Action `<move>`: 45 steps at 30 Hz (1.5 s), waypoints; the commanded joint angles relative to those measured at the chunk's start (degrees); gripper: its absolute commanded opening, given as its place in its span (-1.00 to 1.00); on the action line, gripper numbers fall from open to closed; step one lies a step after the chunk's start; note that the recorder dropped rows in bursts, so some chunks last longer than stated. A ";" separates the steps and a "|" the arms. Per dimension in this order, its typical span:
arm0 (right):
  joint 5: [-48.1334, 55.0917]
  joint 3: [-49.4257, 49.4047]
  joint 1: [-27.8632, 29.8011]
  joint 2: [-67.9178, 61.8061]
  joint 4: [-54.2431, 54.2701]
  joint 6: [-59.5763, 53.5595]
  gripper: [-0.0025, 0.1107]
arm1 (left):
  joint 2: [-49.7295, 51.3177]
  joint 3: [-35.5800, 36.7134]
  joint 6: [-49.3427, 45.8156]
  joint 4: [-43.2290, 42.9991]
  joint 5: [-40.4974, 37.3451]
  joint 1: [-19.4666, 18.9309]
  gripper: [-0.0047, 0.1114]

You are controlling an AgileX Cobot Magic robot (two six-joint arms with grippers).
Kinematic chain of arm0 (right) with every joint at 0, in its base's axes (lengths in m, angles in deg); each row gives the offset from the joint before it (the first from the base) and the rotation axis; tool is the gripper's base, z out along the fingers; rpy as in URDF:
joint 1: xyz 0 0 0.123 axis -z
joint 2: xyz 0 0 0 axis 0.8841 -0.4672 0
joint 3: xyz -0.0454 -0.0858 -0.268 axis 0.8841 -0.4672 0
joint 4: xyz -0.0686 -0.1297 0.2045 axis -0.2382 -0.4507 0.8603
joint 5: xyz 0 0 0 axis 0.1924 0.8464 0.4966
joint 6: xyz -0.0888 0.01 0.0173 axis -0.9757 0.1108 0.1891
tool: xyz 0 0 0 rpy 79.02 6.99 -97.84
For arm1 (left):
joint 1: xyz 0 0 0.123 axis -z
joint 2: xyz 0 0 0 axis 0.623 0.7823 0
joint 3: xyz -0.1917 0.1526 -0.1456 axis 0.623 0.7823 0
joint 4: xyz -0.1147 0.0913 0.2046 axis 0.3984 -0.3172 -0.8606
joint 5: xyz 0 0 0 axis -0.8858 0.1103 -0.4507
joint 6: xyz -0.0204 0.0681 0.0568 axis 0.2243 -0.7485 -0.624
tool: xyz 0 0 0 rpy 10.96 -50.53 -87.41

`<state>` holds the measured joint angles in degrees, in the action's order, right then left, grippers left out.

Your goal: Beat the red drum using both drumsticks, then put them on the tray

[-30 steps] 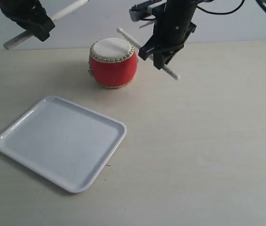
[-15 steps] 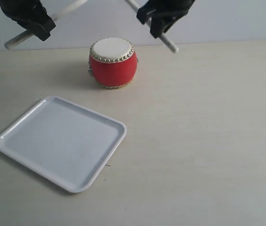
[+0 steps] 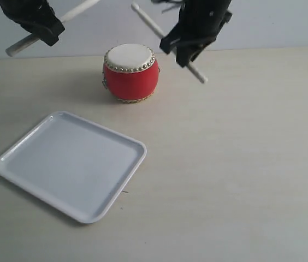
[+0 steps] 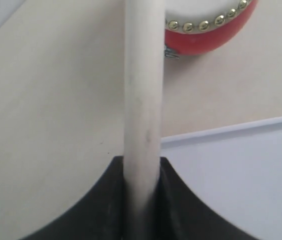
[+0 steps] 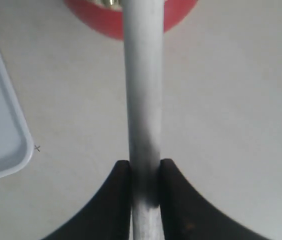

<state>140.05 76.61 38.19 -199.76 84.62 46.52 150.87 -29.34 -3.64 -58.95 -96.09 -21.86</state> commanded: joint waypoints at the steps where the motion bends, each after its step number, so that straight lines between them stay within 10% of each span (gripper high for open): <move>1: -0.27 0.30 -0.02 8.53 -0.75 -0.63 -0.96 | -0.62 0.26 0.47 2.26 0.65 -0.09 -0.92; 19: -0.27 0.30 -0.02 10.67 -0.75 -0.63 -0.96 | 12.84 1.56 0.58 3.61 -4.12 0.43 -0.92; 45: -0.27 0.30 -0.02 10.67 -0.76 -0.63 -0.96 | -3.74 -4.81 2.77 4.38 -4.12 0.43 -0.92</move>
<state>140.27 76.73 38.19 -189.10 84.17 46.38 147.36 -34.00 -1.29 -54.96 -100.46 -21.67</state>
